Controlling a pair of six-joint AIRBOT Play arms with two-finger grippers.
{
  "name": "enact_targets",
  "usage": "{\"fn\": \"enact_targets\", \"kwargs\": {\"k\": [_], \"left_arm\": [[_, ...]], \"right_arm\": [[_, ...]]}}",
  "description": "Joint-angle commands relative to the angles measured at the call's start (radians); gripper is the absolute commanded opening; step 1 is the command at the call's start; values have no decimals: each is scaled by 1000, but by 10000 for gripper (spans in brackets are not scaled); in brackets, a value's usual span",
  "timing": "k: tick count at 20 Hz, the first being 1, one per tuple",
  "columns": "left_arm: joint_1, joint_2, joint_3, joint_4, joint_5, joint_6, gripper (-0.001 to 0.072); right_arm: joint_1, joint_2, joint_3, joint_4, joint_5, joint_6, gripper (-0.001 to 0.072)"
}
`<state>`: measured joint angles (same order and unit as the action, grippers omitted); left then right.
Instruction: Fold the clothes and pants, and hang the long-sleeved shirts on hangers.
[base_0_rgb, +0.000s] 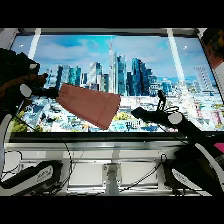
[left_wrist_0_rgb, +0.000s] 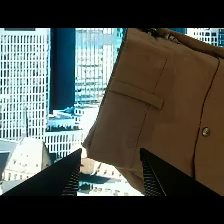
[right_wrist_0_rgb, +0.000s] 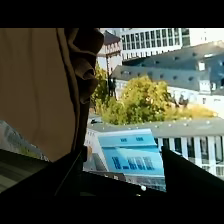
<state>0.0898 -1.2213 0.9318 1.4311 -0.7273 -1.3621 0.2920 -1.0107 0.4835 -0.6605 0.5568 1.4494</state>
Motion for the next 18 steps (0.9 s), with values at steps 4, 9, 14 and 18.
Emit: {"fn": "enact_targets", "kwargs": {"k": [4, 9, 14, 18], "left_arm": [[-1, 0, 1, -3, 0, 0, 441], [-1, 0, 1, -3, 0, 0, 440], [-1, 0, 1, -3, 0, 0, 440], [-1, 0, 1, -2, 0, 0, 440]], "right_arm": [[110, -227, 133, 171, -32, -6, 521], [121, -455, 355, 159, 84, -30, 524], [121, -602, 484, 159, 238, -29, 583], [121, -673, 523, 197, 315, -27, 581]]}}
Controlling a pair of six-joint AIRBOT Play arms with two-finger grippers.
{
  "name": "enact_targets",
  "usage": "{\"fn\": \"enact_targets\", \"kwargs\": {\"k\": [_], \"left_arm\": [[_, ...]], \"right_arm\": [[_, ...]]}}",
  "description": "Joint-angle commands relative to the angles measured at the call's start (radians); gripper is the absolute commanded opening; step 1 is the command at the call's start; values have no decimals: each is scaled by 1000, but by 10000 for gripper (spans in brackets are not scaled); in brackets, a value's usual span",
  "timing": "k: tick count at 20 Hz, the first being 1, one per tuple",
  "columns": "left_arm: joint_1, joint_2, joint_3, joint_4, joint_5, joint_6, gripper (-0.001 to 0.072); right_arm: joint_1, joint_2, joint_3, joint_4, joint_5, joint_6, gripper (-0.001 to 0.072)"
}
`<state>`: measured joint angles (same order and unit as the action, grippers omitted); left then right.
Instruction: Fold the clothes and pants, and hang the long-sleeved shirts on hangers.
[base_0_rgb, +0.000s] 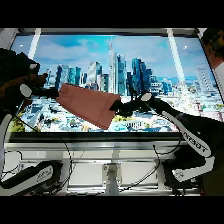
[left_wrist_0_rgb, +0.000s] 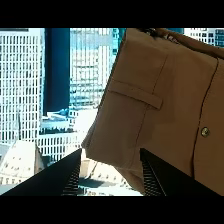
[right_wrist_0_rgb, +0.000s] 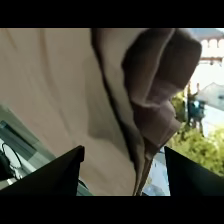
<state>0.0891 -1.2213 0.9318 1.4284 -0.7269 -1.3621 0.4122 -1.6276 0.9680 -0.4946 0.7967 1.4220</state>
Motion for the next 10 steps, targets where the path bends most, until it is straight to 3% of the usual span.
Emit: {"fn": "enact_targets", "kwargs": {"k": [1, 9, 10], "left_arm": [[0, 0, 1, 0, 0, 0, 440], [0, 0, 1, 0, 0, 0, 440], [0, 0, 1, 0, 0, 0, 441]], "right_arm": [[2, -65, 47, 55, 72, -1, 580], [31, -71, 208, 75, -77, -28, 534], [33, -71, 226, 74, -81, -29, 464]]}}
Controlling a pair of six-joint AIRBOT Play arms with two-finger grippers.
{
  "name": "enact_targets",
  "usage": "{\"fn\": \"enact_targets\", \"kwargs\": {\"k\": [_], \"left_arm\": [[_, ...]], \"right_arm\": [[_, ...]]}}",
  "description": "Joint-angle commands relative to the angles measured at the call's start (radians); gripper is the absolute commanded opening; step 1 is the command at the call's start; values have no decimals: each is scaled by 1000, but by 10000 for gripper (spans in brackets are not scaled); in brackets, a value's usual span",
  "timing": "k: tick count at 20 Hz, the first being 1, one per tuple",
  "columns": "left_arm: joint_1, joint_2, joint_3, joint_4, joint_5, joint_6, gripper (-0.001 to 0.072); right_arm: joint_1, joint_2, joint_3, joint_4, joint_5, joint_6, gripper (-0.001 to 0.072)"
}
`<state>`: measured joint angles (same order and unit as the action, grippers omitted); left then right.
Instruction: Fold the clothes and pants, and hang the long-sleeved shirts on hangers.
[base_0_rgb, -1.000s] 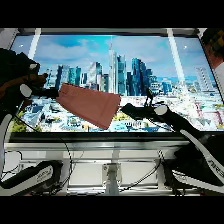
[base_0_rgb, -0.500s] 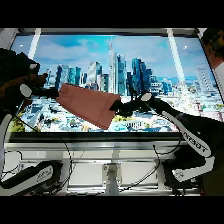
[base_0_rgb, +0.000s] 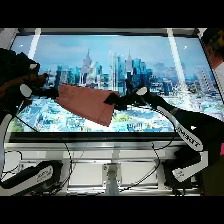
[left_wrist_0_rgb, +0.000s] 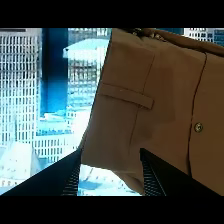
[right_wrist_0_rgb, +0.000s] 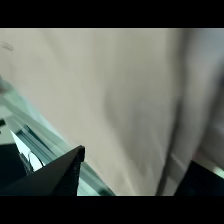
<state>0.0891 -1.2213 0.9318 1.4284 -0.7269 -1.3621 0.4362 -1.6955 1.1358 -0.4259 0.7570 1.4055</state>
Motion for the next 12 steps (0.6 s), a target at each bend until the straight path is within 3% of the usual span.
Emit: {"fn": "enact_targets", "kwargs": {"k": [1, 2, 4, 9, 12], "left_arm": [[0, 0, 1, 0, 0, 0, 440], [0, 0, 1, 0, 0, 0, 440], [0, 0, 1, 0, 0, 0, 440], [0, 0, 1, 0, 0, 0, 440], [0, 0, 1, 1, 1, 0, 440]], "right_arm": [[9, -3, 73, 4, -42, -13, 345], [10, -3, 86, 1, -47, -14, 206], [9, -3, 99, -16, -80, -14, 7], [-25, 0, 131, -243, -172, -3, 6], [-93, 0, 135, -343, -166, 117, 6]]}}
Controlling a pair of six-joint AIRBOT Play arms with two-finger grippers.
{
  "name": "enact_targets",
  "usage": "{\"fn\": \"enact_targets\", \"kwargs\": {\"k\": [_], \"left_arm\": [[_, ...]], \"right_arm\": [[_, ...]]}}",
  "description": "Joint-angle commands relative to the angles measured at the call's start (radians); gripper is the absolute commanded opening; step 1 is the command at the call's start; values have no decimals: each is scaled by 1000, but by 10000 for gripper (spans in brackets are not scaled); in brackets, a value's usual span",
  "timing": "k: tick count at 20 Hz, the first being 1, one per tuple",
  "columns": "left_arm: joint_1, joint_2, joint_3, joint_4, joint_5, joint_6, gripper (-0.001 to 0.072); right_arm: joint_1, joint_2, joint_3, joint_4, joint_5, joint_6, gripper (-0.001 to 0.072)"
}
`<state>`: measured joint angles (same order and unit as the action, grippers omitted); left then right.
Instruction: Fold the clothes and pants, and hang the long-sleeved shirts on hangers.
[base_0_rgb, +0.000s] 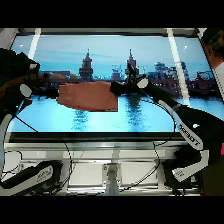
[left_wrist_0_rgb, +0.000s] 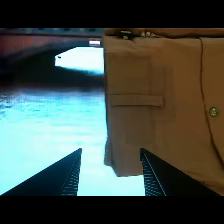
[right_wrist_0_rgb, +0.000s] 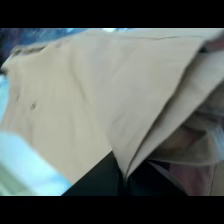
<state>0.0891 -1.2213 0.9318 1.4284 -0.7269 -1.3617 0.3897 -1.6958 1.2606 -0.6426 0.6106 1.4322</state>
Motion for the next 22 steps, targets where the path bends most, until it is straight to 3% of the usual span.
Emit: {"fn": "enact_targets", "kwargs": {"k": [1, 8, 18, 22], "left_arm": [[0, 0, 1, 1, 1, 0, 440], [0, 0, 1, 4, 3, 0, 440], [0, 0, 1, 5, 8, 0, 440], [0, 0, 1, 4, 8, 0, 440]], "right_arm": [[-76, 1, 10, -166, -15, 120, 6], [-383, 31, 10, -251, 85, 132, 5], [-957, 213, 10, -651, 144, 311, 4], [-1174, 280, 10, -969, 375, 654, 4]]}}
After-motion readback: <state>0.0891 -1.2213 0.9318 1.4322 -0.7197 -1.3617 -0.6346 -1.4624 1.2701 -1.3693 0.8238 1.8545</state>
